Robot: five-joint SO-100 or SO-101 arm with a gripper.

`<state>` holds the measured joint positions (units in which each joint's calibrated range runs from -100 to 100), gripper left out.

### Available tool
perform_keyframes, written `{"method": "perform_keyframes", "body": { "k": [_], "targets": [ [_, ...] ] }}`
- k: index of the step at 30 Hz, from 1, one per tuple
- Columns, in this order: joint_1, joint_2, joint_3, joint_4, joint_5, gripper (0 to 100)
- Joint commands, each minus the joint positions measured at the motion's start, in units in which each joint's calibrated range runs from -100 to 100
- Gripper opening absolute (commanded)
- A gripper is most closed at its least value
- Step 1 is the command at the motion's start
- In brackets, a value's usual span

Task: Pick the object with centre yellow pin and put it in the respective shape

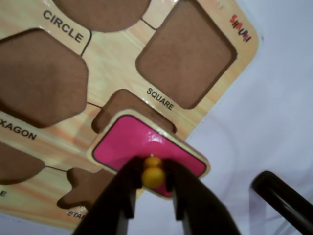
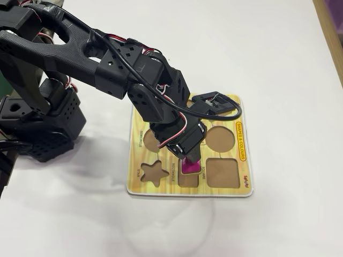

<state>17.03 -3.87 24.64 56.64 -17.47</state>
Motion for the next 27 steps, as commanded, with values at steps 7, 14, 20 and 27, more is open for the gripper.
{"method": "perform_keyframes", "body": {
  "k": [7,14,20,27],
  "targets": [
    [0.2,-0.3,-4.7,-2.3,-0.2,1],
    [-0.2,3.1,-4.7,-2.3,-0.2,1],
    [-0.2,3.8,-4.7,-2.3,-0.2,1],
    [0.5,3.9,-4.5,-2.3,-0.1,1]
  ]
}}
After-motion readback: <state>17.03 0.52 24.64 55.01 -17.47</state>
